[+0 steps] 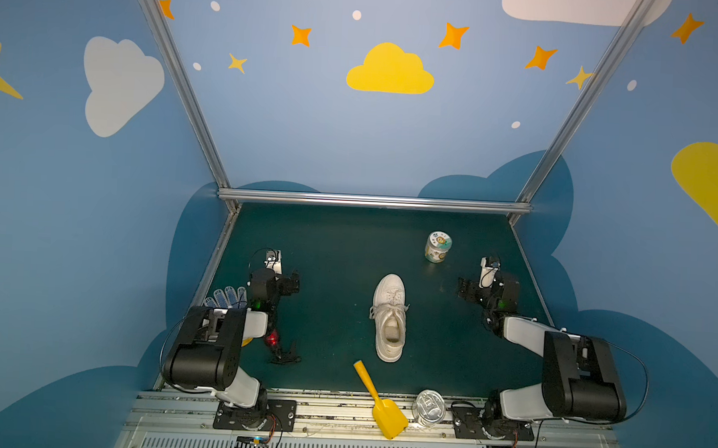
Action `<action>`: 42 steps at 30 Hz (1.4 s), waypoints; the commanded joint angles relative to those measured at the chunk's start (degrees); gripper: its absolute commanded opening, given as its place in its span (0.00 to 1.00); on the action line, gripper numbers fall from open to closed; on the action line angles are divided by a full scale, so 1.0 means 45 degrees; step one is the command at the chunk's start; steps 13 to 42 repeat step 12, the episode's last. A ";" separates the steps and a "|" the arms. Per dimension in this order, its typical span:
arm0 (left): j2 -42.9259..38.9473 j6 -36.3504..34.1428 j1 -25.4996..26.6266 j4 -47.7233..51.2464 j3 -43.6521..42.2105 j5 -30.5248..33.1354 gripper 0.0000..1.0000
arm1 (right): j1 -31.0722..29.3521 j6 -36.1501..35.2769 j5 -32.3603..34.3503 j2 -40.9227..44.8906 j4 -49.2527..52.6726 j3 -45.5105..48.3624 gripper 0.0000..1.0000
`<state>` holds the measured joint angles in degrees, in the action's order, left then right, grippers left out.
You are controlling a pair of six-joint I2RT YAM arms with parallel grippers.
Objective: Tie the shoes
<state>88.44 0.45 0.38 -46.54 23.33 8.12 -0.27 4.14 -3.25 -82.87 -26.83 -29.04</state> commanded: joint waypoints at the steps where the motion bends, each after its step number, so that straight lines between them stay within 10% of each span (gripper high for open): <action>1: -0.0140 0.0066 -0.0032 0.0270 -0.0007 -0.0222 1.00 | -0.0073 -0.0066 0.0272 -0.0101 0.0220 -0.0247 0.88; 42: -0.0143 0.0063 -0.0035 0.0273 -0.0004 -0.0222 1.00 | -0.0157 -0.0081 0.0452 -0.0134 0.0318 -0.0315 0.88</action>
